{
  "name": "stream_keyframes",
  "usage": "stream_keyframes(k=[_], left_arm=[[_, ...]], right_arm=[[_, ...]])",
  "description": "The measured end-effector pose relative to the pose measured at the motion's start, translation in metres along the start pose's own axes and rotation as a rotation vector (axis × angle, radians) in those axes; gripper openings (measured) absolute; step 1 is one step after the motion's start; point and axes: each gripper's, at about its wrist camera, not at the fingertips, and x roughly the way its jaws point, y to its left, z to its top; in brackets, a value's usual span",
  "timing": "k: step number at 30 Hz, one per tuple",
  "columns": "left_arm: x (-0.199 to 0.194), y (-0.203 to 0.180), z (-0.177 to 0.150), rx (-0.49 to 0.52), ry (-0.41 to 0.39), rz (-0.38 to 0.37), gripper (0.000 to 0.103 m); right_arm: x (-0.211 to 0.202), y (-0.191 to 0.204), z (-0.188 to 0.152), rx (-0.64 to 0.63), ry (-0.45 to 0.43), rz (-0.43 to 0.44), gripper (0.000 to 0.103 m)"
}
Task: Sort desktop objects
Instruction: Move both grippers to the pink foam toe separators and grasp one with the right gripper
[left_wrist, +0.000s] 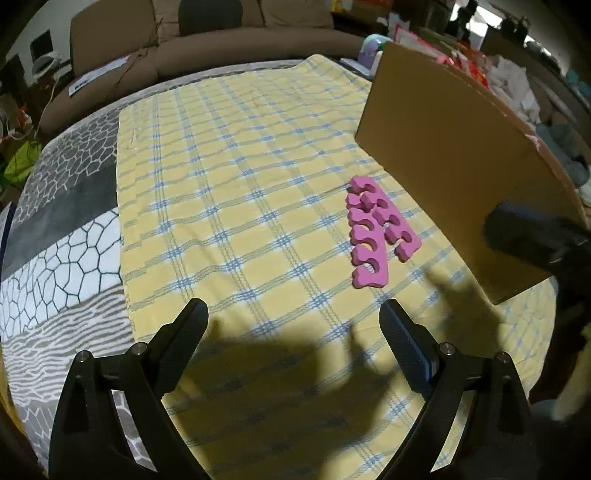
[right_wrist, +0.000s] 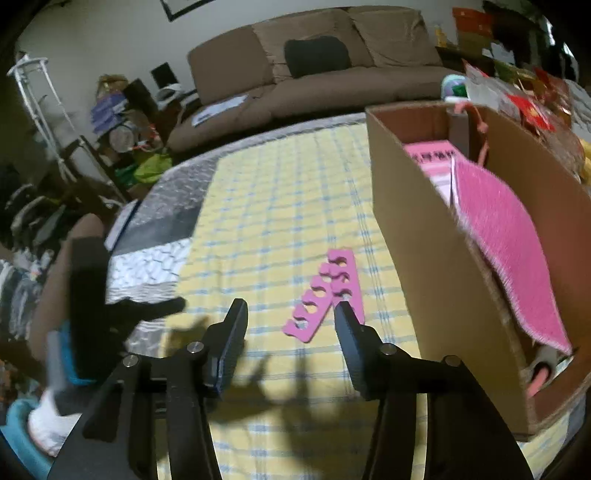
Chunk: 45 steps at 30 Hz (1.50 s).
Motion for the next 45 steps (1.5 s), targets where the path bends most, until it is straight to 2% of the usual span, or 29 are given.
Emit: stream_keyframes(k=[10,22,25,27,34,37,40,42,43,45], left_arm=[[-0.001,0.018,-0.010,-0.037,-0.002,-0.032,0.093],[-0.005,0.035,-0.012,-0.072,-0.016,-0.044,0.093],[-0.004,0.039,-0.014,-0.082,-0.013,-0.043,0.093],[-0.005,0.043,-0.014,-0.096,-0.023,-0.030,0.093],[-0.010,0.065,-0.016,-0.181,-0.037,-0.050,0.093],[-0.010,0.070,-0.019,-0.196,-0.031,-0.052,0.093],[-0.010,0.073,-0.021,-0.202,-0.024,-0.051,0.093],[-0.011,0.075,-0.022,-0.210,-0.025,-0.056,0.093],[-0.013,0.076,-0.022,-0.216,-0.026,-0.061,0.093],[-0.014,0.077,-0.021,-0.221,-0.028,-0.066,0.093]], right_arm=[[0.057,-0.004,-0.016,-0.015,0.039,-0.093,0.043],[0.094,-0.011,-0.019,0.054,0.102,-0.021,0.040],[0.099,-0.009,-0.020,0.067,0.095,-0.036,0.044],[0.100,-0.009,-0.020,0.069,0.094,-0.052,0.050],[0.103,-0.005,-0.027,0.055,0.088,-0.125,0.047],[0.107,-0.007,-0.026,0.063,0.078,-0.130,0.051],[0.111,0.002,-0.025,0.000,0.073,-0.174,0.052],[0.113,0.007,-0.028,-0.056,0.064,-0.209,0.045],[0.113,0.007,-0.028,-0.063,0.064,-0.206,0.044],[0.110,0.003,-0.027,-0.051,0.077,-0.180,0.033]])
